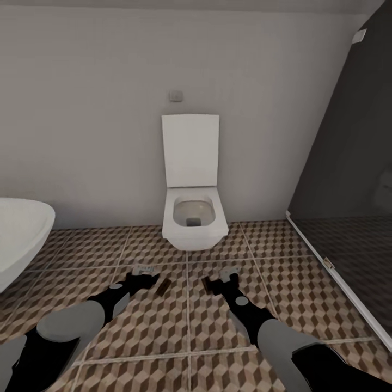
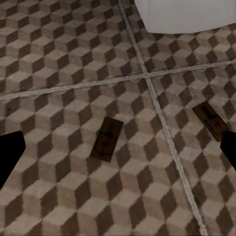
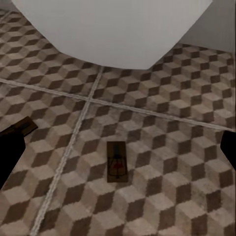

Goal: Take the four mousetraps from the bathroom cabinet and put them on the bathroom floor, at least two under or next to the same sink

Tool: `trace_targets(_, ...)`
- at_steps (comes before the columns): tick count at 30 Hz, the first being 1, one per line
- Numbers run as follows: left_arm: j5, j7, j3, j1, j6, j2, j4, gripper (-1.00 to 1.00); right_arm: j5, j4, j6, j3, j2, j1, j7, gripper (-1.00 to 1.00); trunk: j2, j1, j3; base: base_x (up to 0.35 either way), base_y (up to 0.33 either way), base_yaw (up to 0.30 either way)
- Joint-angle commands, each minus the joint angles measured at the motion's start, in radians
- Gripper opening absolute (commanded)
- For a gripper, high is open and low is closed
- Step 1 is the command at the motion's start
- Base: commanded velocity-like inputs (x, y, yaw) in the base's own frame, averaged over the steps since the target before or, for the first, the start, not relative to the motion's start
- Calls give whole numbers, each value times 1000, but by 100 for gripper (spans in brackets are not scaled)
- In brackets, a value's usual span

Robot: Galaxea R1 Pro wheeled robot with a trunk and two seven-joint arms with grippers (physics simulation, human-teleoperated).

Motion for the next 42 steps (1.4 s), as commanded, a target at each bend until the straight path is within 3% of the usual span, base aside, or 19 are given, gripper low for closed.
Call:
trace_targets(1, 10, -4, -8, 3, -2, 1, 1, 100, 8, 4, -9, 2, -4, -1, -5, 100, 7, -4, 2, 0, 0, 0)
trace_targets(12, 10, -4, -8, 53, -11, 19, 0, 100, 7, 89, -87, 1, -31, 1, -4, 100, 84, -46, 37, 0, 0, 0)
trace_targets(19, 10, -4, -8, 80, -63, 37, -6, 100, 6, 108, -122, 1, -48, 14, 0, 100, 133, -73, 59, 0, 0, 0)
trace_targets(22, 10, -3, -8, 96, -91, 58, -19, 100, 6, 112, -129, 1, -57, 34, -1, 100, 154, -85, 68, 0, 0, 0)
trace_targets(23, 10, -1, -8, 109, -105, 86, -46, 100, 6, 113, -131, 1, -63, 53, -5, 100, 161, -88, 71, 0, 0, 0)
trace_targets(26, 10, 14, -8, 115, -120, 111, -74, 100, 6, 113, -132, 0, -71, 65, -8, 100, 182, -100, 81, 0, 0, 0)
trace_targets(33, 10, 61, -8, 120, -164, 135, -124, 100, 2, 114, -142, 0, -109, 102, -10, 100, 231, -127, 103, 0, 0, 0)
trace_targets(37, 10, 67, -8, 121, -170, 137, -137, 100, 2, 114, -185, -1, -116, 134, -11, 100, 259, -142, 115, 0, 0, 0)
trace_targets(38, 10, 70, -8, 130, -172, 144, -165, 100, 1, 115, -235, -1, -123, 170, -12, 100, 266, -146, 118, 0, 0, 0)
trace_targets(41, 11, 70, -8, 140, -172, 148, -168, 100, 1, 115, -246, -1, -127, 189, -12, 100, 287, -157, 128, 0, 0, 0)
trace_targets(42, 12, 70, -8, 162, -173, 161, -170, 100, 1, 115, -272, -1, -136, 218, -12, 100, 294, -161, 131, 0, 0, 0)
